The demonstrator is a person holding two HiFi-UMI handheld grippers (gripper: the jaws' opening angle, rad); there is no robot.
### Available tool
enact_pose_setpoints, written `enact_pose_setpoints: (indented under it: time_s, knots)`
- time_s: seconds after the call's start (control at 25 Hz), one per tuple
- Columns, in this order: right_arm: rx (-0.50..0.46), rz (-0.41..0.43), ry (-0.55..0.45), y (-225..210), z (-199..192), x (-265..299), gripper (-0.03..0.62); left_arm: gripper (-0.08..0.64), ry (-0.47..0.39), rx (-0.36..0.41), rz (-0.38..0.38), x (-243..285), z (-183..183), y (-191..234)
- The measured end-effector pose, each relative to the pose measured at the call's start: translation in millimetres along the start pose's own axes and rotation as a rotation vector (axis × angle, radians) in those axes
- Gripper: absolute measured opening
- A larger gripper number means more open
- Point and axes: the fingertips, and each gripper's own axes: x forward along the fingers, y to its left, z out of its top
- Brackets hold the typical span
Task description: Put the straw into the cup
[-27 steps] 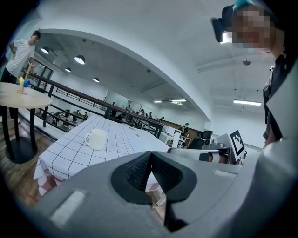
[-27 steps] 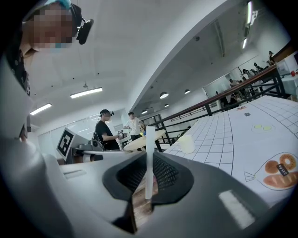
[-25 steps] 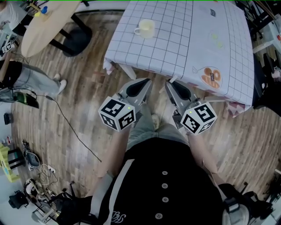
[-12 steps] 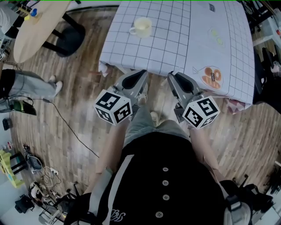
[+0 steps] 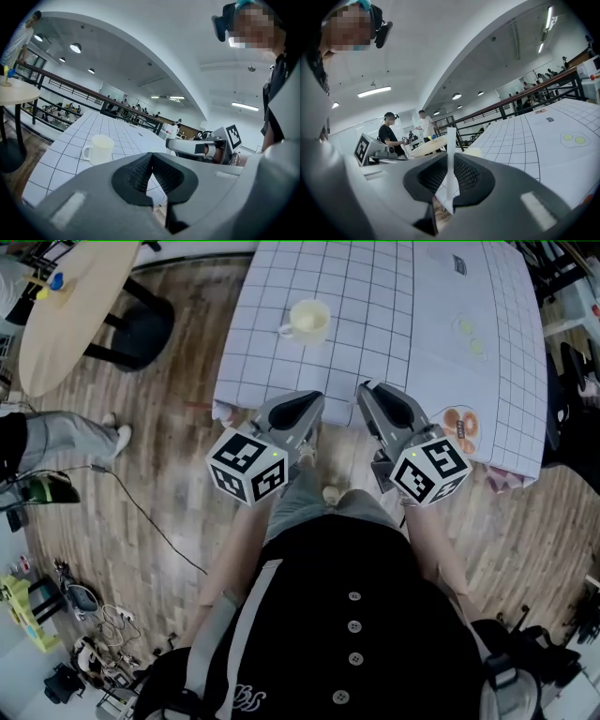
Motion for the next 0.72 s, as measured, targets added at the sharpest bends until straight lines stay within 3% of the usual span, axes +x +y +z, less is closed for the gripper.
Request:
enact_pose_setpoints:
  time_s: [0.72]
  knots:
    - [0.007,-0.037,-0.077,-35,58,109,0.041,-0.002,0.024,0.005,-0.058,36,54,91]
